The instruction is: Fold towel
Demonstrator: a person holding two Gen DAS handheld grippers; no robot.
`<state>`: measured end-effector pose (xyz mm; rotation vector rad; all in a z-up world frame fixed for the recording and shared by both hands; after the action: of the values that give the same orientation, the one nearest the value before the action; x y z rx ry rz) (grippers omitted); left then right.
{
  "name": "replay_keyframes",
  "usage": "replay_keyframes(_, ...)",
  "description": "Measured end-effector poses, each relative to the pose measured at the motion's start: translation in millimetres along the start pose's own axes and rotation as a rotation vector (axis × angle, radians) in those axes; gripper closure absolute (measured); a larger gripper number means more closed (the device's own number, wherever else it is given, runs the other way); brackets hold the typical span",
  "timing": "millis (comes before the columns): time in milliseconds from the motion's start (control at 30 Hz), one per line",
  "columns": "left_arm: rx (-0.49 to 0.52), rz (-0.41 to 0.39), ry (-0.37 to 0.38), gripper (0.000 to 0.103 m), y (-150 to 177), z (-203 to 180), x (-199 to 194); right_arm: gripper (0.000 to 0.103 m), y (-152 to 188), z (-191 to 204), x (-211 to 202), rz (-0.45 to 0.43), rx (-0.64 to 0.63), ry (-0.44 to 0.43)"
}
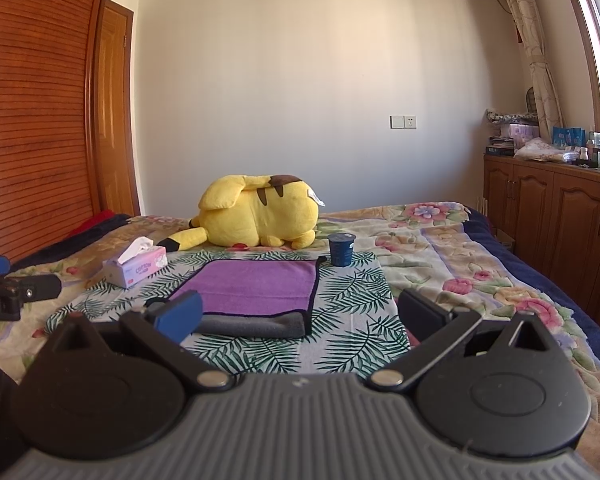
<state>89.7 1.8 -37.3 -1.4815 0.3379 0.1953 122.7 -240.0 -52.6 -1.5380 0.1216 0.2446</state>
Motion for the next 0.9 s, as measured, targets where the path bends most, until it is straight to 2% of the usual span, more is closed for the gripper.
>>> replay_keyframes(133, 0.002, 0.028, 0.005, 0.016, 1.9, 2.0, 9.8, 0.0, 4.4, 5.2, 9.0, 0.037, 0.005, -0.035)
replay_keyframes(500, 0.01, 0.069, 0.012, 0.016, -2.1, 15.4, 42.1, 0.0, 2.8, 18.0, 34.6, 0.078, -0.017, -0.053)
replay_keyframes(900, -0.001, 0.107, 0.071, 0.016, -15.0, 33.2, 91.2, 0.0, -3.0, 32.9, 69.9, 0.135, -0.066, -0.09)
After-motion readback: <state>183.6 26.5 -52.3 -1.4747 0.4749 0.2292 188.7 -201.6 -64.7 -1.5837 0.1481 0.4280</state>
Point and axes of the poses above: each gripper's, at about its wrist camera, not at the fingertips, and x roughly the way its jaws point, z to its left, y to its underside, the point moved 9 cm from there along x, roughly the way its jaws point, and after that the axes turned 5 degrees about y, right-handed, at the moved point
